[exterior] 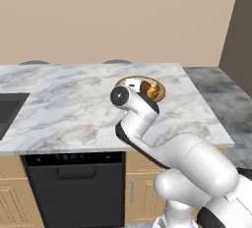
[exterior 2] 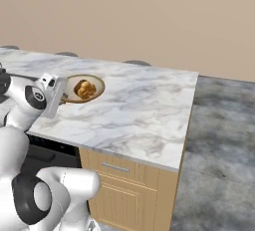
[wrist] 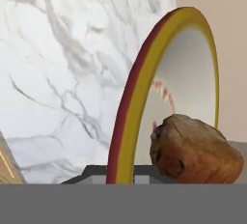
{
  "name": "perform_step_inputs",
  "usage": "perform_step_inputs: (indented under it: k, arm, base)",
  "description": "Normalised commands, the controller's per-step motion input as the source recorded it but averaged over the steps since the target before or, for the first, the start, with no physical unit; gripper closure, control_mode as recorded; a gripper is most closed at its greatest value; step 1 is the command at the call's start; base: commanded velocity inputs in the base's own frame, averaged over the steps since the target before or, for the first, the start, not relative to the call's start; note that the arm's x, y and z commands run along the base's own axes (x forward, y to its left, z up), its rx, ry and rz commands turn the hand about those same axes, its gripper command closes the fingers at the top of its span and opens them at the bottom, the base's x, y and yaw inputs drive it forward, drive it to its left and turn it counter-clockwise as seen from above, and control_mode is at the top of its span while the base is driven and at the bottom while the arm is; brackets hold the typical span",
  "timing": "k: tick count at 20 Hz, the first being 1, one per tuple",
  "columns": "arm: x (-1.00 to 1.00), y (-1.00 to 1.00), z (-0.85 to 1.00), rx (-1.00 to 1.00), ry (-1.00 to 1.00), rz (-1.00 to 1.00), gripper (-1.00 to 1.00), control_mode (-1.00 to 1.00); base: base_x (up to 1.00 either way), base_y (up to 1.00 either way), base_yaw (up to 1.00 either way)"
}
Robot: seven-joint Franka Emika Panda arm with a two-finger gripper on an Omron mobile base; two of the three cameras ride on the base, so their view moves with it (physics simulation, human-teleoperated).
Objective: Pick up the heated bread from the toaster oven and place it in the bowl. Then move the bread bowl to the dining counter.
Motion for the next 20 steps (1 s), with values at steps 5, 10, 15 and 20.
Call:
perform_step_inputs:
  k: [5,10,15,20]
  arm:
    - [0.25,0.0,-0.54,0.0,0.14,0.07,1.0,-1.0]
    - [0.36,0.01,-0.73,-0.01,0.07,0.05,1.0,-1.0]
    - [0.67,0.12,-0.63,-0.04,0.0,0.0,1.0,-1.0]
    - [0.85,0.05,-0.51,-0.02,0.0,0.0,1.0,-1.0]
  base:
    - [0.0,0.0,0.0]
    - [0.0,0.0,0.0]
    - [0.0,0.0,0.0]
    - [0.0,0.0,0.0]
